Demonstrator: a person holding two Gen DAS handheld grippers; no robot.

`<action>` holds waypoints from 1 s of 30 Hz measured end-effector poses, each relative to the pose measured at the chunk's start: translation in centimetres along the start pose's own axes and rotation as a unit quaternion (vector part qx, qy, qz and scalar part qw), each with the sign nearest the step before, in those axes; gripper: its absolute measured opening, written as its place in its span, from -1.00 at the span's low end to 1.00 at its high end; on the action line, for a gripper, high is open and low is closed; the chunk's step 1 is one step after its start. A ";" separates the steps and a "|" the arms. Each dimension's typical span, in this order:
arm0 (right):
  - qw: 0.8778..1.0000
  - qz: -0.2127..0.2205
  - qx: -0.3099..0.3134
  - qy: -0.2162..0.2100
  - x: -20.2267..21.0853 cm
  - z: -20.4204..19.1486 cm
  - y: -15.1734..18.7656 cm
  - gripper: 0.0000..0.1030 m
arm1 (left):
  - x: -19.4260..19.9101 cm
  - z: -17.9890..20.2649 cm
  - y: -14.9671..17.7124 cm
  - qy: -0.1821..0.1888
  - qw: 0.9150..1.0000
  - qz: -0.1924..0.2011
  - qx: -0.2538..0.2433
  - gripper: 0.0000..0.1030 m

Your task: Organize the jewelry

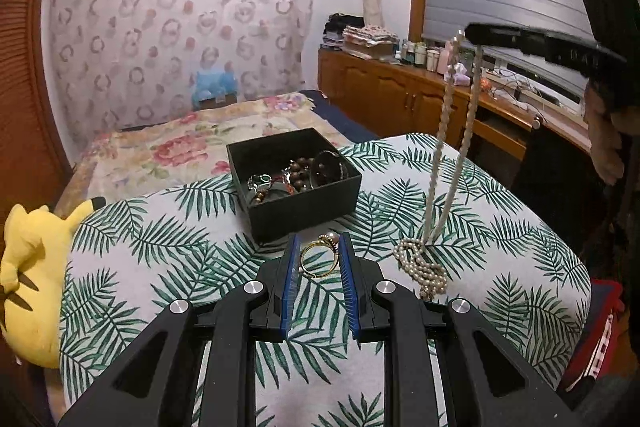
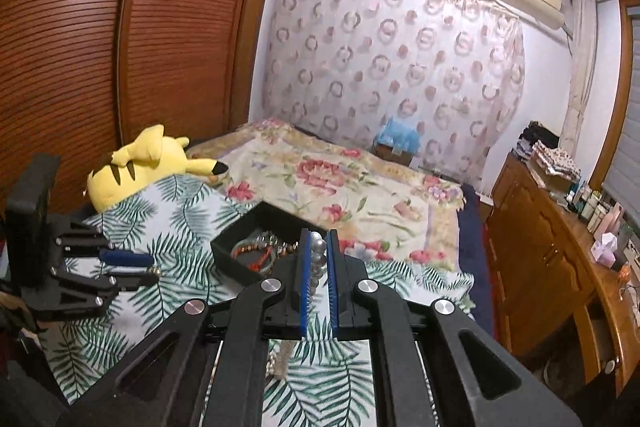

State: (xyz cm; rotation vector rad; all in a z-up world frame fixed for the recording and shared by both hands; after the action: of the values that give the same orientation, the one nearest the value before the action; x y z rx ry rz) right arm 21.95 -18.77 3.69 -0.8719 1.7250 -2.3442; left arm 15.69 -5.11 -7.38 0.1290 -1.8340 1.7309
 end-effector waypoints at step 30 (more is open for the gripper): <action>0.999 0.038 0.003 -0.038 -5.9 0.0 -7.7 -0.84 | -4.7 -2.3 3.3 0.001 0.998 -0.065 0.021 -0.72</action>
State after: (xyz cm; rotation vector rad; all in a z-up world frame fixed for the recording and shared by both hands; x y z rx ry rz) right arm 28.75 -13.71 8.42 -0.8679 1.6887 -2.2371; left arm 18.84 -4.04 -12.61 0.2576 -1.7480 1.6801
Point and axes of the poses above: each gripper's, at about its wrist camera, not at the fingertips, and x roughly against the way its jaws point, z to its right, y to its underside, the point moved 9 cm from there along -x, roughly the way its jaws point, and after that the axes turned 6 degrees about z, right-handed, at the moved point
